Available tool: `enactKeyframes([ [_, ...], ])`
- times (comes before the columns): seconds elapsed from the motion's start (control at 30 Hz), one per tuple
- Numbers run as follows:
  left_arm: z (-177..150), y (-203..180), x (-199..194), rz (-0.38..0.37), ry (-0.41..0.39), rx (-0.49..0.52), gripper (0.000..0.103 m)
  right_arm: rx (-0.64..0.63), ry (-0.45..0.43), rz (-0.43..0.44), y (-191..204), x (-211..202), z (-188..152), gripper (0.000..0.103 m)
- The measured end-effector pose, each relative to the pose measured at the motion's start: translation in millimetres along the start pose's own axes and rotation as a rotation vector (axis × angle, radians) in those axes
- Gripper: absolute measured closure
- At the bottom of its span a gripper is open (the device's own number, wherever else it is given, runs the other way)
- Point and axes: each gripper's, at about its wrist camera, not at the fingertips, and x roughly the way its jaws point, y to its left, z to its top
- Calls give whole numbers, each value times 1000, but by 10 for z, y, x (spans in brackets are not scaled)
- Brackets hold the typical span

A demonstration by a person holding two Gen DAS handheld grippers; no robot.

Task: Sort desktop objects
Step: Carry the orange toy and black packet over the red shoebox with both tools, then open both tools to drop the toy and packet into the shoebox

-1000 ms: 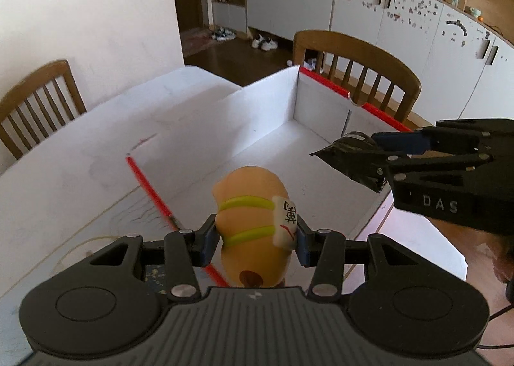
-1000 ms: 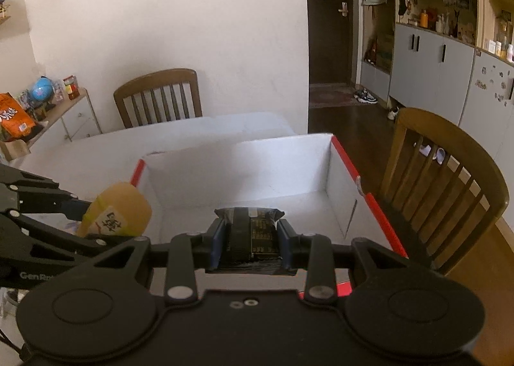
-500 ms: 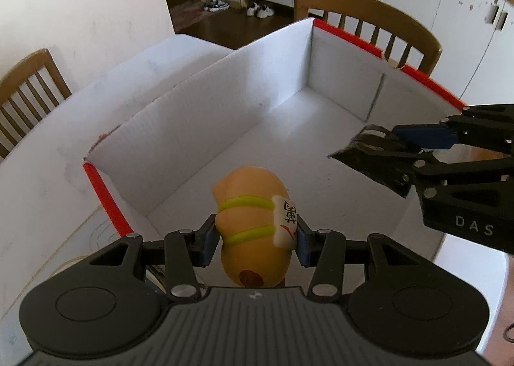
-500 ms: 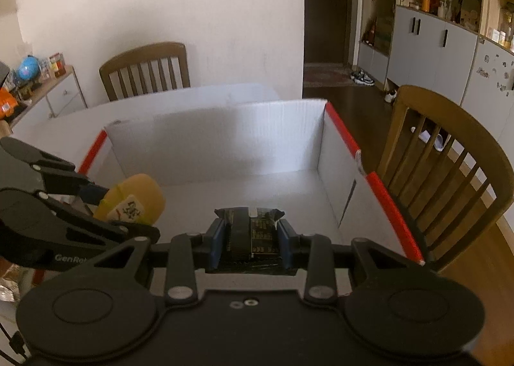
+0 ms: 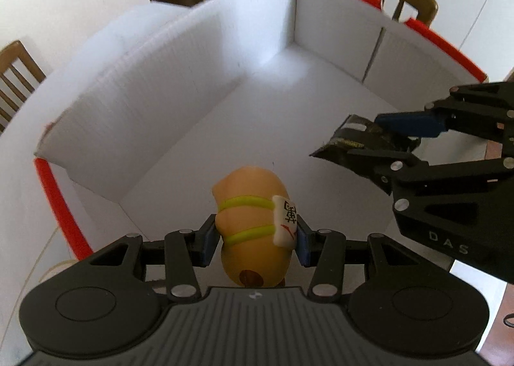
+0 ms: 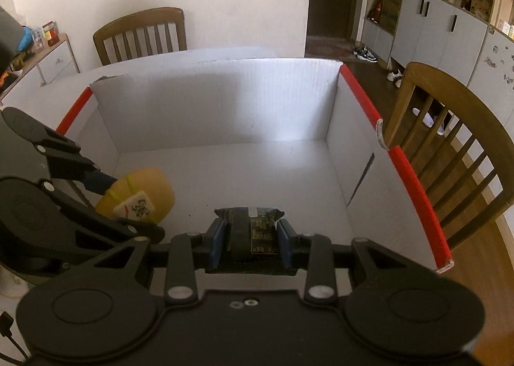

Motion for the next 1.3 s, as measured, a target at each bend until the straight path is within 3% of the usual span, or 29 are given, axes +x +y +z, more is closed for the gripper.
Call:
enactKeyframes([
  [0.13,8,-11,60,1,52,9,56,-17,31,-9,27,60,4,69],
  [0.4,-13,-26,74,-2,59,9,55,-18,43,4,16,86,3,66],
  [0.6,-28,-57,35,-10,37,28,42,-8,35,5,-2,43,11,61],
  [1.03,-147,-30,-442,-30,-122,-35,39,38,-47,20,-53,-419,69,58],
  [1.3,-405,95,-850,-23,-215,-80,39,35,-121,58,113,-833,107,58],
])
